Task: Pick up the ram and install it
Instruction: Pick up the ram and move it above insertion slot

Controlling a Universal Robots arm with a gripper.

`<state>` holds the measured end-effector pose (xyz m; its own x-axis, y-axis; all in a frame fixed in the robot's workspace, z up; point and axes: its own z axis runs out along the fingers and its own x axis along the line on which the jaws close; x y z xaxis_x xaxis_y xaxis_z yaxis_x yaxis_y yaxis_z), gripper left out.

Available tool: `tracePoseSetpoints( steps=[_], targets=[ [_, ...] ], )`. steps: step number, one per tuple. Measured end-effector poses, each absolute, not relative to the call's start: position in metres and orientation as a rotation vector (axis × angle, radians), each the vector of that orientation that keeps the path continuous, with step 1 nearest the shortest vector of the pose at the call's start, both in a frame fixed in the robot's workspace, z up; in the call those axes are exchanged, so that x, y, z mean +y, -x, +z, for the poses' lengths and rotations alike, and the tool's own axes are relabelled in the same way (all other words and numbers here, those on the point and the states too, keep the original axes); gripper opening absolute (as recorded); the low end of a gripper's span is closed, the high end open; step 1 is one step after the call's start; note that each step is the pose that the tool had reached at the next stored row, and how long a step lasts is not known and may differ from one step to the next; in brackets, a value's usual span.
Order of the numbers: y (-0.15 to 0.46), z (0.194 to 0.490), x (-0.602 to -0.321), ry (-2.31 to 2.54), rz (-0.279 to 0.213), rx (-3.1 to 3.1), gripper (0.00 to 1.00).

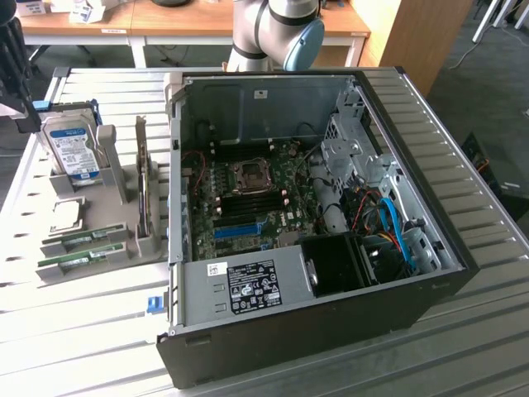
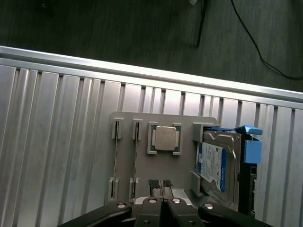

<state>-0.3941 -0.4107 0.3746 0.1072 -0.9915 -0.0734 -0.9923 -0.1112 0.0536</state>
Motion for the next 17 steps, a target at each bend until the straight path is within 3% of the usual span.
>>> tracePoseSetpoints(
  steps=[17],
  targets=[
    [0.394, 0.359, -0.412, 2.330, 0.142, 2.089, 0.11]
  ],
)
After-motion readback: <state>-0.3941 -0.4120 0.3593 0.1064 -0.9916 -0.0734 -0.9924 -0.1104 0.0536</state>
